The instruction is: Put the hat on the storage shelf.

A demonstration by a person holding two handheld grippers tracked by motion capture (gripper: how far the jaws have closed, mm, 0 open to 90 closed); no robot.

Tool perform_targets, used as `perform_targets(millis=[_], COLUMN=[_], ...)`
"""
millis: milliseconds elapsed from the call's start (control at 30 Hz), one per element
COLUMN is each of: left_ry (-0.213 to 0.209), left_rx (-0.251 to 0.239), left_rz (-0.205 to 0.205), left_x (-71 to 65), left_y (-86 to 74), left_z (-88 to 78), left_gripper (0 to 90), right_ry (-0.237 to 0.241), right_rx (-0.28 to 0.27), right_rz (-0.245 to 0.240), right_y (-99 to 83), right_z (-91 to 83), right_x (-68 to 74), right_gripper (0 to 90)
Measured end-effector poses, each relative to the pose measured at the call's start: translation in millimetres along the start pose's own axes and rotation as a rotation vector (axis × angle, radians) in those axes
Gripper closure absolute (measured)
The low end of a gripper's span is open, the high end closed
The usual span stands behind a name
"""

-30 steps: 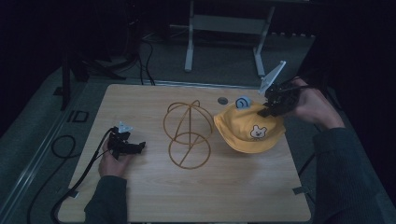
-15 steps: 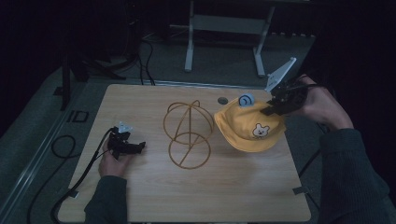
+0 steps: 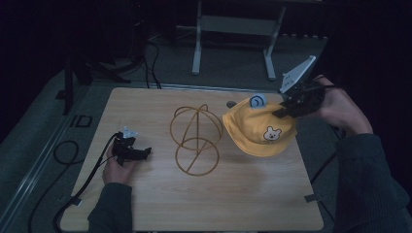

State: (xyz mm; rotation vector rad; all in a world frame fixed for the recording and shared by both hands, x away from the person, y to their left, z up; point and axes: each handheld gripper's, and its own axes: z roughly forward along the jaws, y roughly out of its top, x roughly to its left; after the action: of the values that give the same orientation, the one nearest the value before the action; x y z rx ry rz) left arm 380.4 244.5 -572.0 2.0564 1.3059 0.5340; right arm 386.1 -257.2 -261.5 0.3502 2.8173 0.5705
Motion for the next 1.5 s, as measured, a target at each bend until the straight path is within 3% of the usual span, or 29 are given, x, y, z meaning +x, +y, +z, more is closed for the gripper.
perform_targets(millis=[300,900,1500], left_ry=[0.0,0.0,0.0], left_rx=[0.0,0.0,0.0], left_rz=[0.001,0.0,0.001], left_x=[0.1,0.0,0.1], left_y=[0.0,0.0,0.0], left_z=[0.0,0.0,0.0], left_gripper=[7.6,7.6,7.6], right_ry=[-0.005,-0.006,0.007], right_rx=[-0.035,-0.064,-0.088], right_rz=[-0.014,-0.05,-0.073], right_y=[12.0,40.2,63.8], right_z=[-10.6,-15.4,-5.9], right_x=[0.5,3.1,5.3], right_gripper=[77.6,77.7,77.8])
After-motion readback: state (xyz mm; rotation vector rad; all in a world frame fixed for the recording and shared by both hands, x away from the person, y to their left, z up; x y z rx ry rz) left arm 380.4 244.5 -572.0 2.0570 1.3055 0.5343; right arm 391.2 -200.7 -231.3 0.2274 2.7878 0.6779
